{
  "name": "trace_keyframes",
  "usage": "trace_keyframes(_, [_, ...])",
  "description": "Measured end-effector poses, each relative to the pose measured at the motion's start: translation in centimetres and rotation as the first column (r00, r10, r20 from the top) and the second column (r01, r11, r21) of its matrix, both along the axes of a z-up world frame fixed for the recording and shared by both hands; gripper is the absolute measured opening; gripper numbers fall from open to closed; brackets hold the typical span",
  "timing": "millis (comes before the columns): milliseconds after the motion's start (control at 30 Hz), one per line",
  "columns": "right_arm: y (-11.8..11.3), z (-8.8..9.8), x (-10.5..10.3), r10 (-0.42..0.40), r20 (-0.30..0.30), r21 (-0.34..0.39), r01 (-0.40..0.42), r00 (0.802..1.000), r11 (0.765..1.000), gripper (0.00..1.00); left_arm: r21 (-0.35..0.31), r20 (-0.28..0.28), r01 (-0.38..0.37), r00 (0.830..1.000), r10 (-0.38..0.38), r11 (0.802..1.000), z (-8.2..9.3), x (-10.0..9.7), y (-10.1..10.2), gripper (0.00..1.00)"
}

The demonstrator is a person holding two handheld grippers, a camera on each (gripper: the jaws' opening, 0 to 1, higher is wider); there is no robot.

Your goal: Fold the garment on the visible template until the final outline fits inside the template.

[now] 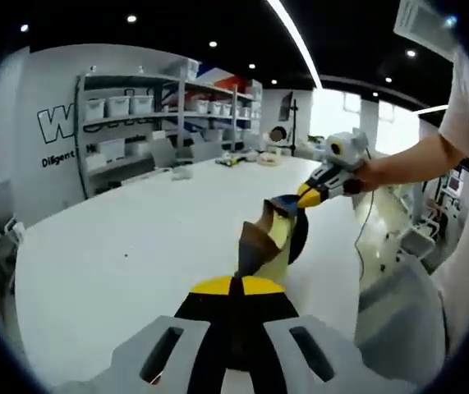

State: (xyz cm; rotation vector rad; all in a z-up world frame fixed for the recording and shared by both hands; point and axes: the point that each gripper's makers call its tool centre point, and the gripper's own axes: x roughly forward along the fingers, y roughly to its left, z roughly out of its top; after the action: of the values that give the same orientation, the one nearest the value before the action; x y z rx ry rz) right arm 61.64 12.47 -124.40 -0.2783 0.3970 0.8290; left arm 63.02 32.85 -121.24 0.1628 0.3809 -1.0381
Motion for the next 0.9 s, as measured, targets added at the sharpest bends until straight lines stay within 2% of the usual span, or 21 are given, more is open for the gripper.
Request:
trace_keyframes(133, [-0.2,-0.2,3.5,-0.024,0.004,-0.009,0.024,1.000,1.000,0.00,-0.008,0.001,-0.035,0.999,0.035,0.999,0.1,4.3,-0.5,0.00])
trace_keyframes(200, [-0.3,-0.5,5.3,-0.031,0.006,-0.012,0.031,0.999,0.999,0.00,0.016,0.007,-0.049,0.999,0.049,0.999,-0.4,6.4,-0.9,0.00])
trace_keyframes(300, [-0.7,-1.4,7.9,-0.049,-0.009,-0.020,0.049,0.999,0.999,0.00,0.050,-0.002,-0.075,0.997,0.075,0.996,-1.8,9.7,-1.6,0.00])
trace_keyframes(333, [-0.8,-1.6,8.2,-0.054,-0.015,-0.023,0.053,0.998,0.998,0.00,0.059,-0.004,-0.078,0.997,0.078,0.995,-2.2,10.5,-1.8,0.00])
trace_keyframes(467, [-1.6,-3.3,11.7,-0.092,-0.034,-0.032,0.091,0.995,0.995,0.00,0.107,-0.027,-0.136,0.990,0.140,0.985,-4.3,13.7,-2.1,0.00])
trace_keyframes(533, [-1.7,-4.3,13.0,-0.116,-0.069,-0.028,0.114,0.991,0.993,0.00,0.114,-0.045,-0.162,0.985,0.168,0.980,-5.5,15.0,-2.4,0.00])
trace_keyframes(600, [-1.7,-5.4,14.6,-0.128,-0.067,-0.053,0.124,0.990,0.991,0.00,0.176,-0.049,-0.198,0.977,0.209,0.964,-7.3,16.3,-2.1,0.00])
trace_keyframes(667, [-1.5,-6.1,15.7,-0.133,-0.081,-0.053,0.129,0.988,0.990,0.00,0.180,-0.064,-0.214,0.971,0.228,0.960,-8.2,17.1,-2.4,0.00])
trace_keyframes(833, [-0.9,-9.1,17.8,-0.183,-0.133,-0.076,0.174,0.974,0.982,0.00,0.238,-0.098,-0.287,0.944,0.316,0.928,-11.2,18.7,-1.7,0.00])
trace_keyframes(900, [-1.1,-10.2,18.4,-0.225,-0.156,-0.086,0.214,0.962,0.973,0.00,0.238,-0.128,-0.310,0.929,0.346,0.921,-12.2,19.1,-1.5,0.00])
